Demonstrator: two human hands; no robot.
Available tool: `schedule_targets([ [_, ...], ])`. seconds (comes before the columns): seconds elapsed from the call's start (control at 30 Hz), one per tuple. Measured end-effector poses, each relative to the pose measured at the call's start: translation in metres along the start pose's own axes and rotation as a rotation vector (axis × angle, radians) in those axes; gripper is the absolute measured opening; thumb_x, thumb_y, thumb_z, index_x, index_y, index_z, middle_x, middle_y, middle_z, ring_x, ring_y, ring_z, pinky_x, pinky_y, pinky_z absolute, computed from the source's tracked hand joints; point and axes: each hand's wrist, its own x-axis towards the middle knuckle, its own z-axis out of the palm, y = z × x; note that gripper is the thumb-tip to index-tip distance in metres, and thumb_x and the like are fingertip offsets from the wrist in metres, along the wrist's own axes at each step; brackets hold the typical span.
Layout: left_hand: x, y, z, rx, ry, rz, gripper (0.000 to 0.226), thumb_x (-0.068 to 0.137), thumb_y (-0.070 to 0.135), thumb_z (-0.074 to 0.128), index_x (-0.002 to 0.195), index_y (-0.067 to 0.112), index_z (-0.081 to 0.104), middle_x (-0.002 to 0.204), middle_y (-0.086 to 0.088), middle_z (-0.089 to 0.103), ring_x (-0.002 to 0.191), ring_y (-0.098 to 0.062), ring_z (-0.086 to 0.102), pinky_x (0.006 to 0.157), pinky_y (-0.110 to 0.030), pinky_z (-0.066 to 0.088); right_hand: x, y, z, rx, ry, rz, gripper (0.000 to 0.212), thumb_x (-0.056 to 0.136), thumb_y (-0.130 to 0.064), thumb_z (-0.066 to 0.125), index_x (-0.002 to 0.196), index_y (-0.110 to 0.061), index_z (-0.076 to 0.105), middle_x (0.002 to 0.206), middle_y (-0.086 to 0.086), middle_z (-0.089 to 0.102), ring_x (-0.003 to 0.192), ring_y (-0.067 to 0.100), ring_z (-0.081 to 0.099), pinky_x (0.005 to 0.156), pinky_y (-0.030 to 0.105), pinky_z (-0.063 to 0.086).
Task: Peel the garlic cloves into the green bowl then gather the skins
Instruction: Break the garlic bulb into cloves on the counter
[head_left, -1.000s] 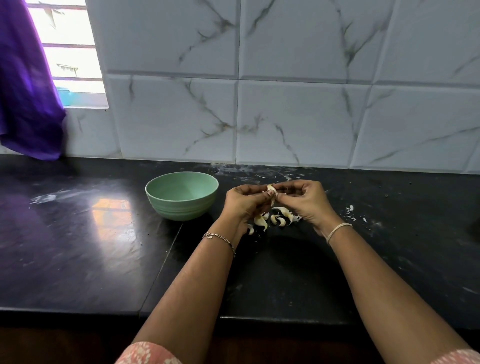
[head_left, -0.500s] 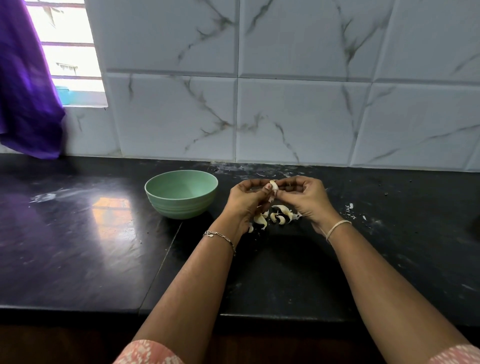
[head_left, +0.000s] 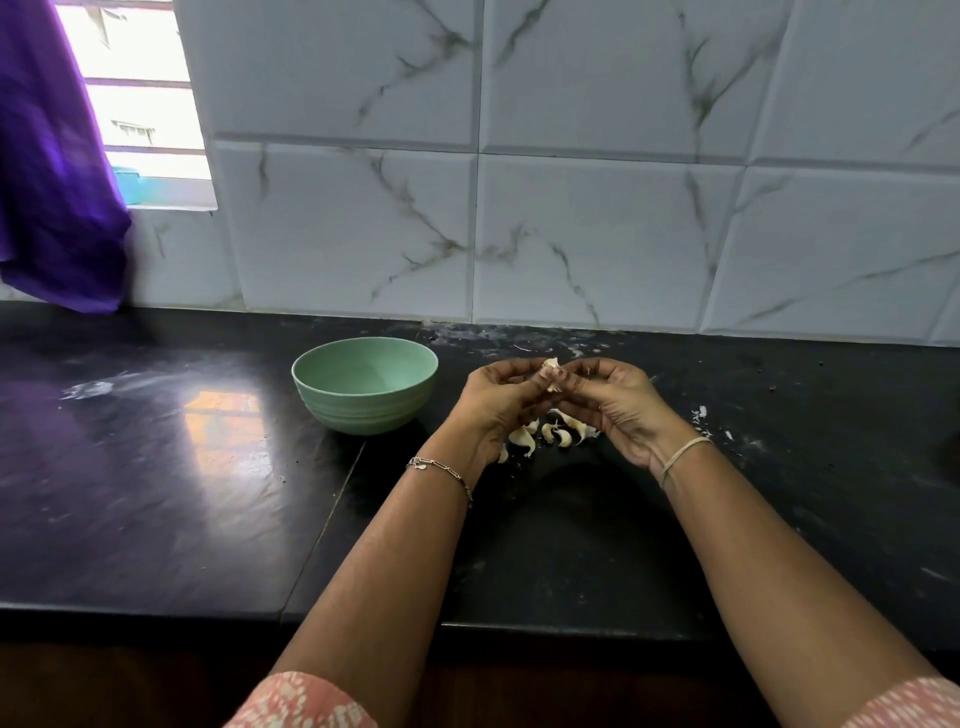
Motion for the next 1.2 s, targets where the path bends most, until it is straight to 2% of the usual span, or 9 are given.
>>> schedule_targets([
  [0.1, -0.002, 0.003, 0.001, -0.015, -0.006, -0.006, 0.011, 0.09, 0.009, 0.065, 0.1, 0.005, 0.063, 0.075, -0.006, 0.07, 0.06, -0.01, 0.069, 0.054, -0.019, 0.054, 0.0, -0.002, -0.001, 0.061, -0.01, 0.023, 0.008, 0.08, -0.006, 0.07, 0.087, -0.005, 0.065, 0.075, 0.007, 0.073, 0.069, 0.016, 0.072, 0.06, 0.02, 0.058],
  [0.4, -0.001, 0.004, 0.0, 0.053, 0.06, 0.118, 0.03, 0.076, -0.006, 0.074, 0.102, -0.009, 0.061, 0.064, -0.006, 0.07, 0.057, -0.014, 0.068, 0.057, -0.022, 0.056, 0.0, -0.002, -0.001, 0.058, -0.003, 0.026, 0.004, 0.086, -0.007, 0.066, 0.088, -0.005, 0.068, 0.074, 0.005, 0.072, 0.064, 0.013, 0.07, 0.059, 0.019, 0.057],
  [0.53, 0.001, 0.002, -0.001, 0.082, 0.023, 0.144, 0.023, 0.075, -0.009, 0.073, 0.094, 0.001, 0.064, 0.067, -0.005, 0.072, 0.062, -0.014, 0.069, 0.069, -0.025, 0.059, 0.0, -0.005, -0.003, 0.089, -0.019, 0.061, 0.009, 0.09, -0.01, 0.063, 0.096, -0.003, 0.066, 0.078, 0.007, 0.072, 0.066, 0.015, 0.07, 0.057, 0.021, 0.057],
  [0.7, 0.0, 0.002, 0.002, 0.193, 0.053, 0.179, 0.018, 0.08, -0.005, 0.073, 0.093, 0.005, 0.068, 0.073, -0.008, 0.07, 0.063, -0.014, 0.067, 0.065, -0.024, 0.058, 0.002, -0.002, -0.002, -0.001, 0.02, 0.034, 0.005, 0.089, -0.014, 0.065, 0.089, -0.008, 0.066, 0.08, 0.007, 0.07, 0.069, 0.016, 0.069, 0.059, 0.021, 0.056],
  [0.8, 0.003, -0.002, 0.002, 0.444, 0.135, 0.261, 0.014, 0.08, 0.007, 0.072, 0.091, 0.015, 0.071, 0.08, -0.009, 0.072, 0.074, -0.021, 0.07, 0.076, -0.034, 0.059, 0.001, 0.001, 0.0, -0.088, 0.013, -0.046, 0.014, 0.075, -0.017, 0.075, 0.085, -0.01, 0.068, 0.075, 0.004, 0.071, 0.066, 0.013, 0.068, 0.058, 0.02, 0.053],
  [0.9, -0.001, -0.003, 0.002, 0.855, 0.214, 0.444, 0.011, 0.082, 0.018, 0.067, 0.092, 0.019, 0.071, 0.083, 0.001, 0.07, 0.079, -0.016, 0.066, 0.077, -0.033, 0.056, 0.007, 0.008, -0.004, -0.351, 0.067, -0.155, 0.005, 0.085, -0.01, 0.071, 0.09, -0.011, 0.069, 0.076, 0.006, 0.071, 0.062, 0.008, 0.066, 0.06, 0.019, 0.051],
  [1.03, -0.002, -0.007, 0.0, 1.324, 0.169, 0.592, 0.026, 0.094, 0.02, 0.054, 0.119, 0.014, 0.06, 0.114, -0.007, 0.062, 0.101, -0.026, 0.058, 0.083, -0.037, 0.045, 0.017, 0.014, -0.01, -0.686, 0.079, -0.263, 0.009, 0.091, -0.016, 0.067, 0.096, -0.02, 0.073, 0.088, 0.0, 0.075, 0.078, 0.01, 0.068, 0.079, 0.028, 0.054],
  [1.13, 0.0, -0.009, -0.003, 1.541, 0.149, 0.607, 0.037, 0.096, 0.017, 0.052, 0.133, 0.017, 0.049, 0.127, -0.008, 0.055, 0.108, -0.032, 0.056, 0.079, -0.039, 0.044, 0.015, 0.015, -0.009, -0.819, 0.05, -0.277, 0.016, 0.094, -0.019, 0.064, 0.105, -0.015, 0.074, 0.091, 0.0, 0.075, 0.084, 0.009, 0.068, 0.078, 0.022, 0.051],
  [1.2, -0.001, -0.008, -0.006, 1.597, 0.145, 0.627, 0.029, 0.096, 0.016, 0.052, 0.125, 0.017, 0.054, 0.122, -0.008, 0.056, 0.104, -0.032, 0.058, 0.073, -0.038, 0.044, 0.014, 0.015, -0.008, -0.84, 0.043, -0.273, 0.017, 0.095, -0.019, 0.062, 0.107, -0.014, 0.074, 0.088, 0.001, 0.074, 0.082, 0.009, 0.066, 0.075, 0.021, 0.049],
])
